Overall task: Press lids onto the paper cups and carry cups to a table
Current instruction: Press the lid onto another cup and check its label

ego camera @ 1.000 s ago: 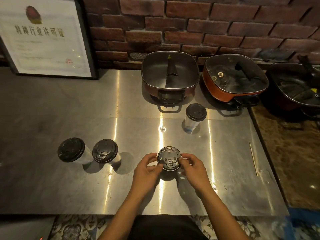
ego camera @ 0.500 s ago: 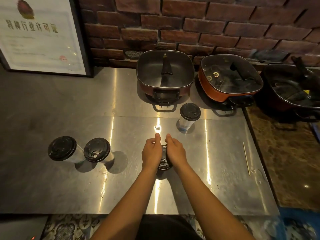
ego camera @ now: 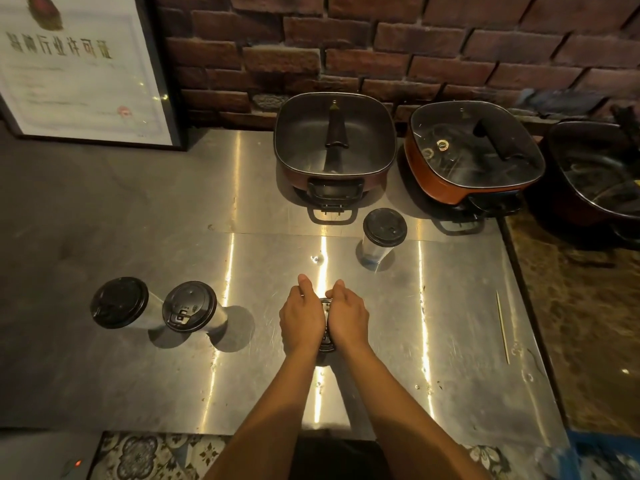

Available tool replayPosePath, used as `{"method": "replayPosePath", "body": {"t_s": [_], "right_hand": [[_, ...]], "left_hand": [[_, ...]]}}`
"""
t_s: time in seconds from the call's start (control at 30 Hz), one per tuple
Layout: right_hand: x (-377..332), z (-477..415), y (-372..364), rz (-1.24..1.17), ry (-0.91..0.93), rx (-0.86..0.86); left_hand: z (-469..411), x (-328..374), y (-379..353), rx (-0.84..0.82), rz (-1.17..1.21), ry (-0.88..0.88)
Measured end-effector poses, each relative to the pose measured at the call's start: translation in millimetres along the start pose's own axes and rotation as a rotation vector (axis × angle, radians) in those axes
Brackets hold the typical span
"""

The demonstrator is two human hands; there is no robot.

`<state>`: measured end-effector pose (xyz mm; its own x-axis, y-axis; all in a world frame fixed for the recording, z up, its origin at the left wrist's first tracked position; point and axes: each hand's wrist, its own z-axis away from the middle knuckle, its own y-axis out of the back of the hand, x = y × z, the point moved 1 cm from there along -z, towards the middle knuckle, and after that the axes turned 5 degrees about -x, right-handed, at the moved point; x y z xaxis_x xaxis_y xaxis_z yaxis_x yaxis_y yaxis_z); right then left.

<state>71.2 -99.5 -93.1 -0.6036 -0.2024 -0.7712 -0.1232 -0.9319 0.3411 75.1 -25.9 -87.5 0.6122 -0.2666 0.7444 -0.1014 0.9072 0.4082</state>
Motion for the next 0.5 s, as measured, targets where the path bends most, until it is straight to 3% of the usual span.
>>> {"method": "replayPosePath", "body": {"t_s": [0.37,0.5], "right_hand": [[44,29,22,-0.276,-0.199,0.099],[37,25,35,-0.245,-0.133,0.075]], "left_hand": [[-5,22,-1,0.040,0.020,-0.329],[-5,24,3,0.067,-0.002,-0.384]]}}
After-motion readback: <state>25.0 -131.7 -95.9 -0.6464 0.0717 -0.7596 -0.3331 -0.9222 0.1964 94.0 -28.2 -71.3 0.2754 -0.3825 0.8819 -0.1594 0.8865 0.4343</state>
